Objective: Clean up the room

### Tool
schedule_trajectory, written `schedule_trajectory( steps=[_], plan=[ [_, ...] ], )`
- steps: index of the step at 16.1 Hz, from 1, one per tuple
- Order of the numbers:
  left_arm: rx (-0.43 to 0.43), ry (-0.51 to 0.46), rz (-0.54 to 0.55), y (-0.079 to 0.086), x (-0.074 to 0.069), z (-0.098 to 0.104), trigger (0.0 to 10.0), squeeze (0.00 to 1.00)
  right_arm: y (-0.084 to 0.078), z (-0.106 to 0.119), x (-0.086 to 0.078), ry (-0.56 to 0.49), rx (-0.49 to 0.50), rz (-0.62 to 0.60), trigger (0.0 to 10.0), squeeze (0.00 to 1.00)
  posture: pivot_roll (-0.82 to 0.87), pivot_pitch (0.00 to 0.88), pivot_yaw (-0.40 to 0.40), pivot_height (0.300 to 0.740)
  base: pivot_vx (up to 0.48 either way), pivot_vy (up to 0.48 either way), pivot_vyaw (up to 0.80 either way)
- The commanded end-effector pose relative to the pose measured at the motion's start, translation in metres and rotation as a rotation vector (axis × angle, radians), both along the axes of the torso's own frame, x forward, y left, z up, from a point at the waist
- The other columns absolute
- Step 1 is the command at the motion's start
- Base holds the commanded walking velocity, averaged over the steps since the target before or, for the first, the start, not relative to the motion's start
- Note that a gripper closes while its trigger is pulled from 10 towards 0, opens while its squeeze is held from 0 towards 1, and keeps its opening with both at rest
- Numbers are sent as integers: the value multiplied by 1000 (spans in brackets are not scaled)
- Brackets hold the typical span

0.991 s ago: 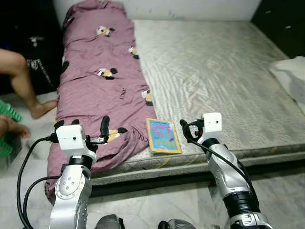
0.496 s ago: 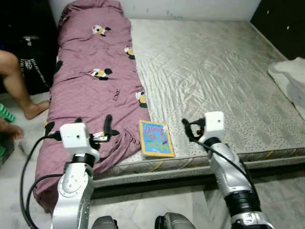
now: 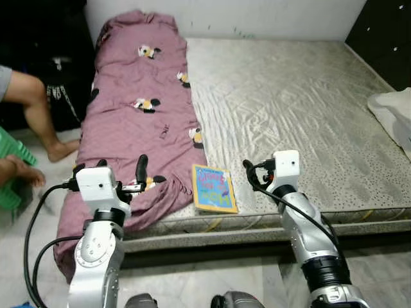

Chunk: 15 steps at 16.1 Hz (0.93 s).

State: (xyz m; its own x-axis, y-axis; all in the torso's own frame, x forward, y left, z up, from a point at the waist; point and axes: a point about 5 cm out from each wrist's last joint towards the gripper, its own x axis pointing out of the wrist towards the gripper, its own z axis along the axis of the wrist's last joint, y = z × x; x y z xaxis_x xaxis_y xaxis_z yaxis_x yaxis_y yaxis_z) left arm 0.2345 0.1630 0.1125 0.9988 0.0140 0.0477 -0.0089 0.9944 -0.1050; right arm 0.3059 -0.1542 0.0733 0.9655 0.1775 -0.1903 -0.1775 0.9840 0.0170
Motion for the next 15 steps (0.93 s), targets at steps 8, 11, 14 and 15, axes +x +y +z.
schedule_trajectory(
  steps=[8, 11, 14, 15],
  plan=[
    [6, -1, -24, -2, 0, 1, 10000, 0, -2, 4, 3, -22, 0, -18, 10000, 0, 30, 62, -58, 740, 333, 0, 0],
    [5, 2, -23, -2, -1, 0, 10000, 0, -3, 4, 3, -22, -1, -20, 10000, 0, 29, 65, -59, 740, 373, 0, 0],
    [3, 11, 0, -2, -1, 0, 10000, 0, -4, 5, 4, -26, 0, -26, 10000, 0, 30, 66, -63, 740, 252, 0, 0],
    [13, 20, 13, -2, 0, -1, 10000, 0, -4, 5, 4, -27, 1, -26, 10000, 0, 31, 65, -64, 740, 0, 0, 0]
  ],
)
